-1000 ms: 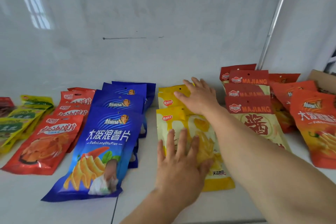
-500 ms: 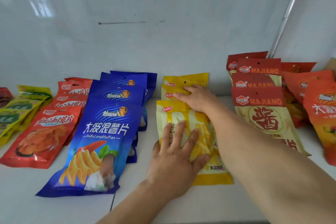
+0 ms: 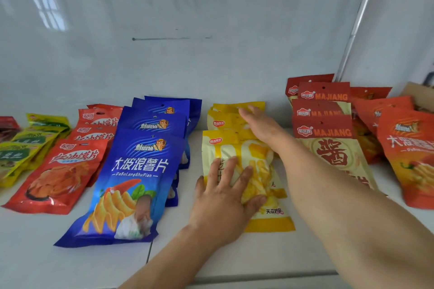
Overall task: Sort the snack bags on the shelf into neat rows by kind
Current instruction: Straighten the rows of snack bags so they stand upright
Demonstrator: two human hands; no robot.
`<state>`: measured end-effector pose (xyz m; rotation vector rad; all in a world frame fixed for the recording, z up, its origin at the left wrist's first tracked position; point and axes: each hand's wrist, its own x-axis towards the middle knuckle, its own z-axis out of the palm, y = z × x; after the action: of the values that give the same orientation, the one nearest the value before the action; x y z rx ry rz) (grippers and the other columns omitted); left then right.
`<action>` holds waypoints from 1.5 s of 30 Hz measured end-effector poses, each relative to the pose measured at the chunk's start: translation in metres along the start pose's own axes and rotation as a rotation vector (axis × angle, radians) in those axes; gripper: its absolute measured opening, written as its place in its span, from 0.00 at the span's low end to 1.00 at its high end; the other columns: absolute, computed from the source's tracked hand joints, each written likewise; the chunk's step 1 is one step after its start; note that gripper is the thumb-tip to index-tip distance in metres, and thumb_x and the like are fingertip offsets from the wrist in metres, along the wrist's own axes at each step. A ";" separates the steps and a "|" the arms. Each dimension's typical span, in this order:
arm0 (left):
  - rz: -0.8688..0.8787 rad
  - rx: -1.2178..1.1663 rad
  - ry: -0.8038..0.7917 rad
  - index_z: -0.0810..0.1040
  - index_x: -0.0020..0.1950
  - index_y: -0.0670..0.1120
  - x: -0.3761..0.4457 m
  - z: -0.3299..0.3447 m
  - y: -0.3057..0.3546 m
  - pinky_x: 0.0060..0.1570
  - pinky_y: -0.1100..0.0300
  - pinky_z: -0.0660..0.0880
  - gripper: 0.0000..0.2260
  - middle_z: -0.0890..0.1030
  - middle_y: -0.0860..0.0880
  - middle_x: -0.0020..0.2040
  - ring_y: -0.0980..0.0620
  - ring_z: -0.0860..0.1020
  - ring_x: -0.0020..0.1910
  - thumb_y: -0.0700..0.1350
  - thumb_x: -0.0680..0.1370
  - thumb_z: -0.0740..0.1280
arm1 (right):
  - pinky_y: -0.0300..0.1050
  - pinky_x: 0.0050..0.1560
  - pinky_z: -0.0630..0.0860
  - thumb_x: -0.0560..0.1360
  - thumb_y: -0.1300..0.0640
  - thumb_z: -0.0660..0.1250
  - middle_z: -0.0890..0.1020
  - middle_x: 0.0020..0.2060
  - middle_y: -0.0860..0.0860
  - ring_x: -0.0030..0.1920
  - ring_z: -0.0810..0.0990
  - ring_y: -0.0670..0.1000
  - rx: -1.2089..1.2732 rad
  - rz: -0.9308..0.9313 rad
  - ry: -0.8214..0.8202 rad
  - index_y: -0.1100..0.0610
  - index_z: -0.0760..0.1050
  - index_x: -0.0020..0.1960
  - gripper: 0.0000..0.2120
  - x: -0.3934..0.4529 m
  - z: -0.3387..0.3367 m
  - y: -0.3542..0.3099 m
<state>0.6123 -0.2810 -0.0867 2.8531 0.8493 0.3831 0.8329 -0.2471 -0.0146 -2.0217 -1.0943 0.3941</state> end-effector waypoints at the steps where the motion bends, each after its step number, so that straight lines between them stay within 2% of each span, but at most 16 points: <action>1: -0.002 -0.010 0.003 0.42 0.78 0.64 0.001 0.000 -0.001 0.75 0.39 0.48 0.36 0.41 0.58 0.81 0.49 0.37 0.79 0.76 0.72 0.35 | 0.50 0.73 0.58 0.77 0.30 0.54 0.60 0.78 0.50 0.76 0.62 0.53 0.069 0.007 0.036 0.50 0.56 0.79 0.38 -0.007 -0.005 0.000; 3: -0.007 -0.025 0.018 0.42 0.78 0.64 0.002 0.000 -0.002 0.75 0.39 0.47 0.36 0.43 0.57 0.81 0.49 0.38 0.79 0.76 0.72 0.37 | 0.51 0.74 0.58 0.75 0.29 0.56 0.60 0.78 0.50 0.77 0.60 0.53 0.130 0.029 0.081 0.51 0.56 0.80 0.40 -0.024 -0.011 0.001; 6: -0.041 -0.059 0.043 0.43 0.79 0.61 0.003 0.000 -0.003 0.76 0.39 0.46 0.40 0.43 0.58 0.81 0.50 0.38 0.79 0.77 0.70 0.39 | 0.53 0.73 0.59 0.73 0.27 0.57 0.61 0.78 0.50 0.77 0.60 0.55 0.063 0.139 0.128 0.51 0.54 0.80 0.43 -0.056 -0.005 0.012; 10: -0.061 -0.098 0.052 0.45 0.80 0.59 0.002 -0.002 -0.003 0.76 0.40 0.47 0.42 0.43 0.56 0.82 0.48 0.39 0.80 0.77 0.70 0.42 | 0.55 0.72 0.59 0.70 0.23 0.55 0.58 0.79 0.49 0.77 0.60 0.56 0.179 0.272 0.106 0.49 0.49 0.81 0.48 -0.096 0.009 0.023; 15: -0.053 -0.163 0.041 0.45 0.80 0.58 0.004 -0.005 -0.002 0.76 0.42 0.48 0.43 0.42 0.56 0.82 0.49 0.39 0.80 0.77 0.69 0.43 | 0.57 0.74 0.61 0.60 0.19 0.57 0.61 0.78 0.46 0.75 0.63 0.52 0.441 0.277 0.096 0.42 0.51 0.80 0.54 -0.117 0.018 0.017; 18: -0.038 -0.159 0.015 0.44 0.80 0.58 0.004 -0.006 -0.001 0.76 0.42 0.47 0.43 0.42 0.55 0.82 0.48 0.38 0.80 0.76 0.70 0.43 | 0.58 0.74 0.62 0.60 0.19 0.58 0.61 0.77 0.45 0.75 0.63 0.52 0.470 0.287 0.085 0.42 0.50 0.79 0.54 -0.120 0.018 0.015; 21: -0.039 -0.127 0.001 0.44 0.80 0.58 0.004 -0.008 -0.002 0.76 0.40 0.46 0.41 0.42 0.55 0.82 0.47 0.38 0.80 0.76 0.72 0.45 | 0.58 0.74 0.61 0.66 0.21 0.56 0.61 0.78 0.48 0.76 0.63 0.53 0.387 0.280 0.108 0.46 0.50 0.80 0.50 -0.120 0.013 0.013; 24: -0.053 -0.086 0.009 0.44 0.80 0.58 0.005 -0.012 -0.001 0.75 0.39 0.43 0.41 0.43 0.55 0.82 0.47 0.39 0.80 0.77 0.71 0.43 | 0.52 0.73 0.57 0.74 0.26 0.53 0.59 0.79 0.49 0.77 0.60 0.54 0.172 0.268 0.169 0.49 0.51 0.81 0.43 -0.122 0.011 0.012; 27: -0.062 -0.056 0.062 0.47 0.81 0.56 0.006 -0.019 0.006 0.76 0.41 0.41 0.42 0.45 0.52 0.82 0.45 0.40 0.80 0.76 0.72 0.42 | 0.49 0.70 0.61 0.78 0.32 0.56 0.64 0.77 0.51 0.75 0.64 0.55 0.062 0.179 0.185 0.51 0.57 0.79 0.36 -0.124 0.007 0.008; 29: -0.039 -0.078 0.123 0.49 0.81 0.53 0.010 -0.025 0.014 0.77 0.44 0.44 0.39 0.47 0.50 0.83 0.45 0.42 0.81 0.73 0.76 0.48 | 0.49 0.69 0.64 0.79 0.36 0.58 0.68 0.74 0.51 0.73 0.67 0.54 0.040 0.115 0.202 0.50 0.62 0.77 0.31 -0.125 -0.002 0.006; 32: -0.019 -0.227 0.164 0.52 0.81 0.51 0.022 -0.032 0.036 0.77 0.48 0.48 0.34 0.49 0.50 0.82 0.46 0.44 0.81 0.64 0.80 0.56 | 0.44 0.68 0.64 0.80 0.40 0.59 0.70 0.74 0.50 0.72 0.68 0.51 0.017 0.049 0.241 0.51 0.64 0.76 0.28 -0.126 -0.028 0.006; 36: -0.015 -0.468 0.177 0.53 0.81 0.47 0.043 -0.032 0.078 0.76 0.54 0.49 0.33 0.52 0.48 0.82 0.50 0.48 0.79 0.56 0.81 0.63 | 0.36 0.56 0.67 0.80 0.43 0.62 0.78 0.65 0.47 0.64 0.76 0.45 0.097 -0.053 0.389 0.52 0.73 0.69 0.21 -0.131 -0.075 0.023; 40: -0.157 -0.782 0.159 0.58 0.79 0.46 0.067 -0.023 0.131 0.68 0.63 0.57 0.32 0.62 0.48 0.78 0.49 0.60 0.77 0.53 0.79 0.67 | 0.41 0.62 0.68 0.79 0.40 0.61 0.76 0.68 0.49 0.66 0.74 0.47 0.043 0.006 0.452 0.52 0.69 0.73 0.26 -0.136 -0.119 0.071; 42: -0.290 -0.938 0.129 0.59 0.77 0.47 0.081 -0.012 0.153 0.71 0.54 0.65 0.32 0.69 0.46 0.73 0.46 0.69 0.71 0.54 0.78 0.68 | 0.50 0.67 0.67 0.77 0.35 0.60 0.70 0.73 0.52 0.71 0.70 0.53 0.035 0.113 0.383 0.53 0.62 0.77 0.34 -0.139 -0.132 0.099; 43: -0.356 -1.007 0.109 0.59 0.76 0.47 0.087 -0.005 0.162 0.68 0.47 0.70 0.32 0.71 0.45 0.72 0.44 0.72 0.69 0.54 0.78 0.69 | 0.53 0.69 0.66 0.76 0.32 0.59 0.67 0.75 0.53 0.72 0.68 0.55 0.069 0.166 0.341 0.53 0.58 0.78 0.39 -0.141 -0.135 0.111; 45: -0.456 -1.089 0.085 0.61 0.72 0.45 0.094 0.008 0.174 0.62 0.43 0.76 0.29 0.73 0.43 0.68 0.43 0.77 0.64 0.54 0.77 0.69 | 0.55 0.70 0.65 0.72 0.26 0.58 0.63 0.77 0.52 0.74 0.65 0.56 0.148 0.242 0.256 0.51 0.51 0.80 0.46 -0.145 -0.137 0.127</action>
<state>0.7807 -0.3735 -0.0397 1.6146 0.8842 0.6444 0.9012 -0.4722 -0.0365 -2.0115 -0.6486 0.3179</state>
